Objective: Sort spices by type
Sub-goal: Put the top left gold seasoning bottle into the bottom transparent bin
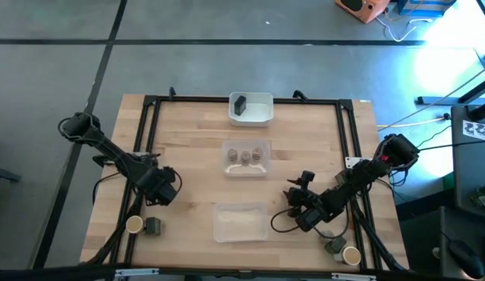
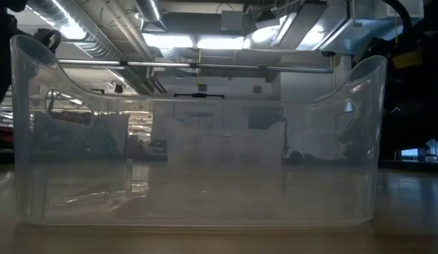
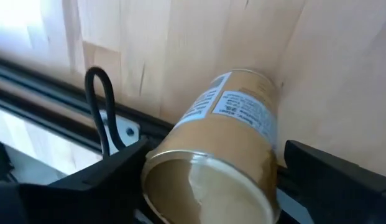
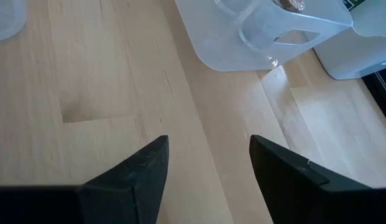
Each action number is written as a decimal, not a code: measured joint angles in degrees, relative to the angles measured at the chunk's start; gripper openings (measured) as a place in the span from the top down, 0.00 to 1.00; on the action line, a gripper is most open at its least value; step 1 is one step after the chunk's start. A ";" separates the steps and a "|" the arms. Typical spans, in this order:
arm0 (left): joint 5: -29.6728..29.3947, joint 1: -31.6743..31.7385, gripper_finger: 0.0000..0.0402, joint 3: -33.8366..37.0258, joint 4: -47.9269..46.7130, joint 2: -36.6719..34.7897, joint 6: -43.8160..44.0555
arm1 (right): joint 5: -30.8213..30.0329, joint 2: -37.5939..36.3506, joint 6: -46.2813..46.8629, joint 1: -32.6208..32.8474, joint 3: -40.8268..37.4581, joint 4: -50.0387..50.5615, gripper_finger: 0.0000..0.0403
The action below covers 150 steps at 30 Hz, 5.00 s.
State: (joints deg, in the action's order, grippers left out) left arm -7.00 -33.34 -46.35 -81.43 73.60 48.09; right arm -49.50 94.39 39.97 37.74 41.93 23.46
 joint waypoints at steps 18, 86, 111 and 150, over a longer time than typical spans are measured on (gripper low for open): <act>4.06 0.15 0.30 -1.68 -0.37 0.04 11.96 | 0.00 0.00 -0.34 0.00 0.00 0.07 0.44; -6.37 5.85 0.30 -57.59 11.99 35.81 -17.56 | 0.63 0.00 -1.29 0.00 -0.02 0.26 0.44; -2.92 7.30 0.30 -56.17 13.89 44.22 -22.75 | 0.70 0.00 -1.27 0.00 -0.02 0.07 0.44; -2.59 7.63 0.29 -56.12 16.48 44.15 -21.26 | 1.11 0.00 -1.27 0.00 -0.02 0.00 0.44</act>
State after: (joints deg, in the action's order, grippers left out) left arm -9.58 -25.71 -102.48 -64.95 117.75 26.84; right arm -48.38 94.39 38.70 37.74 41.91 23.46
